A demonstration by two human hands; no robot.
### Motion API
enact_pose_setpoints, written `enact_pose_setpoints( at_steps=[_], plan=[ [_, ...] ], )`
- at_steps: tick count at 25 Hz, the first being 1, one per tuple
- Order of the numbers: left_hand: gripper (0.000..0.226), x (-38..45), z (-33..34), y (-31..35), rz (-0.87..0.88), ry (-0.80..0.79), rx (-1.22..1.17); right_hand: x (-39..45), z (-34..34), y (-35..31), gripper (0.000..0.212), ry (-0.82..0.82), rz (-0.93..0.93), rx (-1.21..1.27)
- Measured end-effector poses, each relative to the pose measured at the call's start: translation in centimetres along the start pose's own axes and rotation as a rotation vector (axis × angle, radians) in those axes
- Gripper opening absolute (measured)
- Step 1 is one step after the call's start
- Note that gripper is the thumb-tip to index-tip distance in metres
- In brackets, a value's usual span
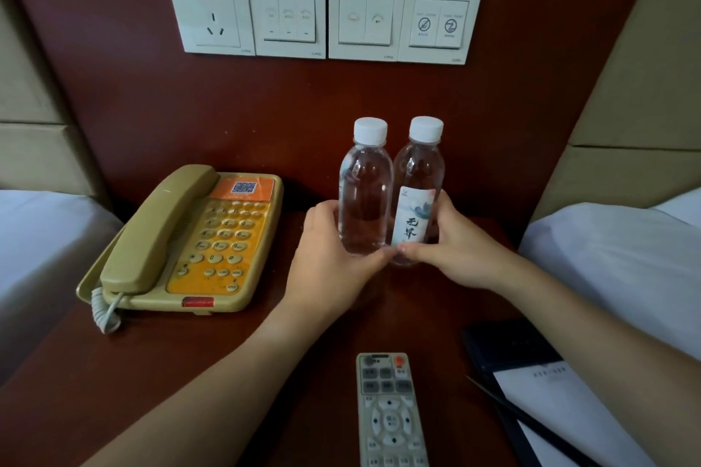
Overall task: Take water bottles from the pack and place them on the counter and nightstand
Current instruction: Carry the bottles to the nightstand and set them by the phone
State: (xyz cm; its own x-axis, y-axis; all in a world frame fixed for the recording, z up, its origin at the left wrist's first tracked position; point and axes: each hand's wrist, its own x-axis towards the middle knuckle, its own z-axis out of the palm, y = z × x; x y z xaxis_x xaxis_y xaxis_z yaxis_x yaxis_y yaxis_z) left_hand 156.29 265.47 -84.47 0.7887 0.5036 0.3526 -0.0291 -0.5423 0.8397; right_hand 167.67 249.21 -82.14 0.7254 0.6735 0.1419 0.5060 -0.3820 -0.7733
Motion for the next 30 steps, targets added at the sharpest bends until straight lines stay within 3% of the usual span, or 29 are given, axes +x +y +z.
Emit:
enact_pose_setpoints(
  at_steps=[6, 9, 12, 16, 19, 23, 27, 30],
  plan=[
    [0.062, 2.2, 0.1, -1.4, -0.070, -0.083, -0.165, 0.5, 0.1, 0.1, 0.066, 0.022, -0.003, 0.008],
    [0.063, 2.7, 0.8, -1.6, -0.037, -0.099, -0.128, 0.6, 0.4, 0.1, 0.063, 0.043, 0.009, 0.022],
    [0.057, 2.6, 1.0, -1.1, -0.022, -0.036, -0.067, 0.6, 0.6, -0.1, 0.059, 0.070, 0.019, 0.028],
    [0.064, 2.7, 0.9, -1.3, -0.017, 0.074, 0.011, 0.7, 1.0, 0.0, 0.059, 0.099, 0.028, 0.029],
    [0.058, 2.4, 1.0, -1.4, -0.018, -0.013, 0.029, 1.0, 0.9, 0.0, 0.059, 0.106, 0.036, 0.042],
    [0.075, 2.5, 0.9, -1.2, -0.008, 0.008, 0.090, 1.3, 1.1, -0.1, 0.062, 0.118, 0.051, 0.039],
    [0.072, 2.7, 0.5, -1.7, -0.033, -0.162, -0.023, 1.4, 1.2, -0.1, 0.062, 0.124, 0.067, 0.047],
    [0.067, 2.8, 0.4, -1.6, -0.033, -0.088, 0.016, 1.4, 1.0, 0.0, 0.062, 0.099, 0.080, 0.045]
  ],
)
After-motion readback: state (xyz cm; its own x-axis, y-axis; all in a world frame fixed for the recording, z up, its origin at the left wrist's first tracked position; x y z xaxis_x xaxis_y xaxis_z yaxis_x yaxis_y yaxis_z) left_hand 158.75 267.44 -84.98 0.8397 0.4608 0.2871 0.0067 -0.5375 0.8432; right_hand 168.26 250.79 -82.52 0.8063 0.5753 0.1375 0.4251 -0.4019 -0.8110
